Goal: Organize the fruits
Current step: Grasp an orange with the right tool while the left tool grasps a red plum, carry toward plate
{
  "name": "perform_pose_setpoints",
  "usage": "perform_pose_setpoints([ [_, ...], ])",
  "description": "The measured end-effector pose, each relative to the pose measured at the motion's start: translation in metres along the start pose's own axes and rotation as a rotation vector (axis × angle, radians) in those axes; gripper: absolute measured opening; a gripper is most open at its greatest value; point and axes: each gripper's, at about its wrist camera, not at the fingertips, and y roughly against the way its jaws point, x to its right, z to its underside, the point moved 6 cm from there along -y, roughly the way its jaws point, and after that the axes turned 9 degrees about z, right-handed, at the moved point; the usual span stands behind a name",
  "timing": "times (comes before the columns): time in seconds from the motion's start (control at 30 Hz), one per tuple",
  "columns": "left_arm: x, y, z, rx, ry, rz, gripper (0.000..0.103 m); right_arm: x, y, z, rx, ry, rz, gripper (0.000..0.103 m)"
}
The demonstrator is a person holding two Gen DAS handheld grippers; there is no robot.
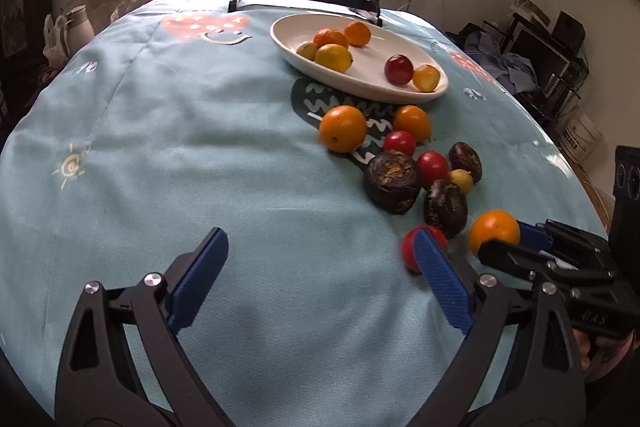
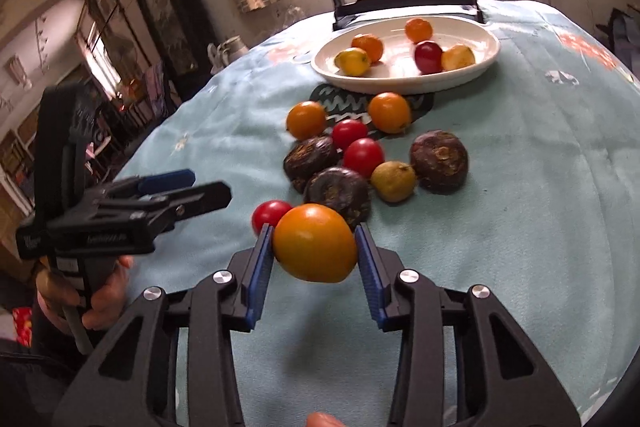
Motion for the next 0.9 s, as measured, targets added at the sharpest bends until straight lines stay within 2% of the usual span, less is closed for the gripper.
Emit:
perform_pose_setpoints([
  [0.03,0.007,0.000,0.001,-0.005,-0.033,0.019,0.087,0.007,0.002,-0.002,0.009,-0.042,-0.002,0.042],
  [0.17,0.035,-0.012,0.008,-0.064,-0.153,0.061,0.055,0.021,0.004,-0.004,0.021,-0.130,-0.019,0.042],
  [0.27,0.049,-0.018,0.008,-0.080,-0.175,0.102,0.047,0.020,0.002,-0.004,0.008,-0.130,-0.024,0.042],
  [0.4,0.064,-0.026,0.010,-0.097,-0.198,0.137,0.046,0.020,0.004,-0.004,0.018,-0.120,-0.025,0.042],
  [0.47,0.066,-0.031,0.011,-0.110,-0.213,0.109,0.046,0.020,0.003,-0.005,0.015,-0.123,-0.028,0.042],
  [0.57,0.065,-0.036,0.010,-0.124,-0.207,0.109,0.041,0.021,0.001,-0.005,0.010,-0.126,-0.029,0.042],
  [0.9,0.058,-0.045,0.012,-0.161,-0.184,0.077,0.034,0.020,0.003,-0.004,0.014,-0.123,-0.030,0.042],
])
